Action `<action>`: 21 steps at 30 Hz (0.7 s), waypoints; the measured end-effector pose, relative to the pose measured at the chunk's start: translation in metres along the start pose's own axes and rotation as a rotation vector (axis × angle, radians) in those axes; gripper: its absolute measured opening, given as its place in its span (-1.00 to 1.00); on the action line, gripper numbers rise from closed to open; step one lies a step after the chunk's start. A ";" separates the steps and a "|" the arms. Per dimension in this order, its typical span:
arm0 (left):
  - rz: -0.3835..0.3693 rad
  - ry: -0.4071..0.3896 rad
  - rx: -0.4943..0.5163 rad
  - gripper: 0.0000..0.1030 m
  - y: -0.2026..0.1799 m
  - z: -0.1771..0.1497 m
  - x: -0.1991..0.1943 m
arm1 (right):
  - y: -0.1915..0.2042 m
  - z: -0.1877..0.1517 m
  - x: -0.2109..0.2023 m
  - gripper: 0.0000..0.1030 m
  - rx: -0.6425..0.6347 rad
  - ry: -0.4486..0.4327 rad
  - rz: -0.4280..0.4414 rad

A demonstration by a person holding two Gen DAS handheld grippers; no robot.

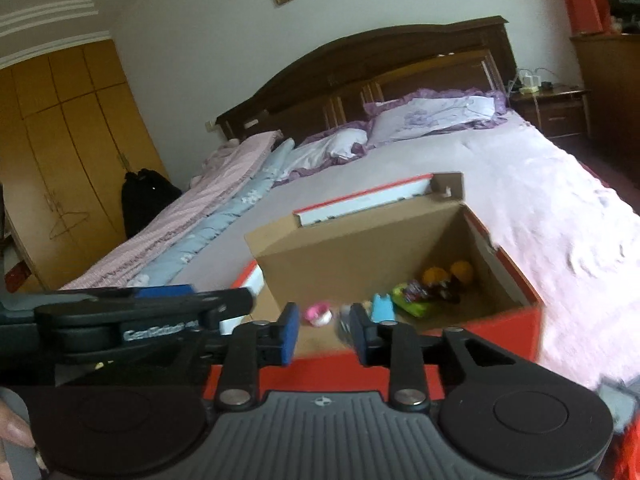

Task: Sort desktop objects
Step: 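Open both grippers over the red box to drop string and plate, then move both open grippers back over the toy pile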

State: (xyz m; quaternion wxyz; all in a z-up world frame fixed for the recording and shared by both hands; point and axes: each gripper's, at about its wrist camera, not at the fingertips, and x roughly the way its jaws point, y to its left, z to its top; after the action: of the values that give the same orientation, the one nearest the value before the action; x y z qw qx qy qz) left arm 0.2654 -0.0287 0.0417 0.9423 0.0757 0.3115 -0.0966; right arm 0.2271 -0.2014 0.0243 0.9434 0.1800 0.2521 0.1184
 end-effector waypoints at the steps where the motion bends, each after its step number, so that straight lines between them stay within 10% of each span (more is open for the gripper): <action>1: 0.001 0.007 -0.008 0.30 0.001 -0.013 -0.006 | -0.003 -0.010 -0.006 -0.36 0.004 0.004 -0.006; 12: -0.003 0.304 -0.087 0.48 -0.018 -0.192 -0.070 | -0.026 -0.172 -0.095 -0.26 0.149 0.209 -0.111; 21: -0.013 0.399 -0.088 0.68 -0.028 -0.228 -0.097 | -0.012 -0.217 -0.138 -0.13 0.143 0.287 -0.157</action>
State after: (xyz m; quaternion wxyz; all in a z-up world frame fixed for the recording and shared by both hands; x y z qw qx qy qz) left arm 0.0519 0.0040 -0.0834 0.8636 0.0501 0.4964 -0.0721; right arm -0.0002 -0.1952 -0.0957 0.8889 0.2079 0.4051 0.0506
